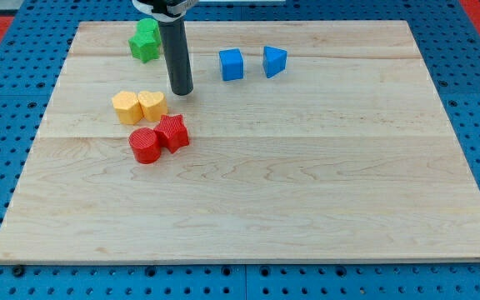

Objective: Point at the red circle

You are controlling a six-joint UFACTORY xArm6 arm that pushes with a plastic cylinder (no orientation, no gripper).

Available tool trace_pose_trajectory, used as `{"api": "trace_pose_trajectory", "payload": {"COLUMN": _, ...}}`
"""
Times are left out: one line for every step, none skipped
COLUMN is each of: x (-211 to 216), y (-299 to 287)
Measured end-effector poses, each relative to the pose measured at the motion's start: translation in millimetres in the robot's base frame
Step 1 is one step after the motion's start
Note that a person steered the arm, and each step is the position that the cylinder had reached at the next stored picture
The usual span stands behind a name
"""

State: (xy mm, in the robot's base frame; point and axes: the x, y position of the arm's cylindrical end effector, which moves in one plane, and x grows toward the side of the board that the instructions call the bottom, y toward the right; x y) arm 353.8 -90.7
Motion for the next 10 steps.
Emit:
{"api": "trace_pose_trajectory", "payload": {"x": 0, "y": -9}}
{"api": "trace_pose_trajectory", "payload": {"x": 0, "y": -17}}
{"api": "trace_pose_trajectory", "payload": {"x": 11, "y": -10}}
{"api": "trace_pose_trajectory", "payload": {"x": 19, "y": 58}}
{"api": "trace_pose_trajectory", "payload": {"x": 64, "y": 111}}
{"api": "trace_pose_trajectory", "payload": {"x": 129, "y": 120}}
{"api": "trace_pose_trajectory", "payload": {"x": 181, "y": 98}}
{"api": "trace_pose_trajectory", "payload": {"x": 205, "y": 21}}
{"api": "trace_pose_trajectory", "payload": {"x": 192, "y": -29}}
{"api": "trace_pose_trajectory", "payload": {"x": 159, "y": -29}}
